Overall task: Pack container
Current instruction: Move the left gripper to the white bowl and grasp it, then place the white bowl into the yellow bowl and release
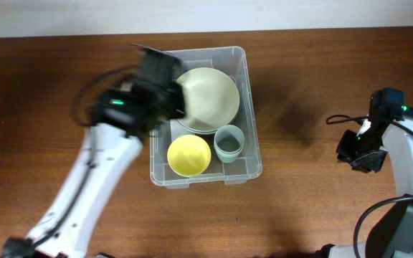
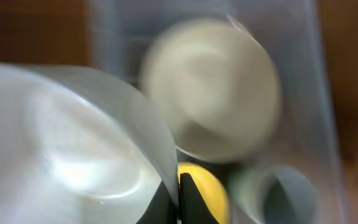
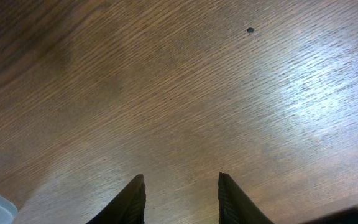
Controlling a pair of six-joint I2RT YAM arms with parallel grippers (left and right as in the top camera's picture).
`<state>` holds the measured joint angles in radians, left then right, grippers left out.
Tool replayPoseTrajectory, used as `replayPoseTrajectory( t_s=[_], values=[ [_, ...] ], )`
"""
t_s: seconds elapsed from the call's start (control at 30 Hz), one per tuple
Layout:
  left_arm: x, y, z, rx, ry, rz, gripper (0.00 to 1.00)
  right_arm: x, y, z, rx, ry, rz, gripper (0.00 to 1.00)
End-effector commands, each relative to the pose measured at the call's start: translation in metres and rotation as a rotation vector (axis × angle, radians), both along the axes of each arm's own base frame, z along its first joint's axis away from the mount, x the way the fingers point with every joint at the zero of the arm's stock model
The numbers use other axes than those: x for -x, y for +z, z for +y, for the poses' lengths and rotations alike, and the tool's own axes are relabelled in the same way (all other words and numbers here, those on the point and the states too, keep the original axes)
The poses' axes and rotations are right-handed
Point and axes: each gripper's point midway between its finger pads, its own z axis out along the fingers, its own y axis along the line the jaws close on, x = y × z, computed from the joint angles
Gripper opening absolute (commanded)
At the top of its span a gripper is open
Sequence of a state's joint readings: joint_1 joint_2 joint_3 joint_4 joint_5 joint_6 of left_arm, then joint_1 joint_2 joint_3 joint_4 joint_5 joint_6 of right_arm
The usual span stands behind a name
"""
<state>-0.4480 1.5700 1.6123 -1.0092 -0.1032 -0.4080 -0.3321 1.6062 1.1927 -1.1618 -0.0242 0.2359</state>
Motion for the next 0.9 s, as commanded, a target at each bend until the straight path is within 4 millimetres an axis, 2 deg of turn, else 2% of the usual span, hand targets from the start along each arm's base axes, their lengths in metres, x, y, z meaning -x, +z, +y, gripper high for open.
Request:
replayPoseTrajectory(
  t_s=[0.0,0.1,0.17,0.23,0.27,0.3,0.43,0.53,0.57,0.63,0.7,0.8,0.83,0.87],
  values=[
    [0.022,-0.044,-0.042,-0.064,-0.09,0.131,0.01,0.0,0.002,0.0,0.012,0.001,-0.005,0.34],
    [0.045,-0.074,-0.069,-0.063,-0.179,0.262,0.02,0.0,0.002,0.0,0.012,0.001,-0.006,0.34],
    [0.057,-0.095,-0.08,-0.077,-0.214,0.343,0.03,0.0,0.002,0.0,0.012,0.001,-0.005,0.34],
    [0.062,-0.107,-0.08,-0.099,-0.219,0.389,0.07,0.0,0.002,0.0,0.012,0.001,-0.005,0.34],
    [0.063,-0.11,-0.079,-0.103,-0.219,0.404,0.18,0.0,0.002,0.0,0.012,0.001,-0.005,0.34],
    [0.066,-0.114,-0.078,-0.108,-0.22,0.424,0.22,0.0,0.002,0.0,0.012,0.001,-0.005,0.34],
    [0.061,-0.106,-0.072,-0.14,-0.235,0.394,0.24,0.0,0.002,0.0,0.012,0.001,-0.005,0.34],
    [0.04,-0.076,-0.047,-0.196,-0.159,0.289,0.23,-0.001,0.004,0.0,0.013,0.001,-0.01,0.34],
    [0.031,-0.06,-0.033,-0.2,-0.117,0.241,0.24,-0.002,0.006,-0.001,0.015,0.001,-0.017,0.33],
    [0.021,-0.041,-0.017,-0.192,-0.077,0.191,0.25,-0.009,0.017,-0.001,0.027,0.008,-0.05,0.34],
    [-0.001,-0.006,0.027,-0.14,0.034,0.085,0.33,-0.029,0.047,0.003,0.067,0.046,-0.153,0.34],
    [-0.021,0.013,0.081,-0.09,0.181,0.02,0.44,-0.057,0.088,0.015,0.124,0.11,-0.286,0.38],
    [-0.027,0.015,0.102,-0.058,0.231,0.018,0.45,-0.07,0.105,0.025,0.14,0.151,-0.339,0.39],
    [-0.03,0.014,0.111,-0.033,0.243,0.022,0.45,-0.074,0.112,0.031,0.153,0.172,-0.357,0.41]
  ],
)
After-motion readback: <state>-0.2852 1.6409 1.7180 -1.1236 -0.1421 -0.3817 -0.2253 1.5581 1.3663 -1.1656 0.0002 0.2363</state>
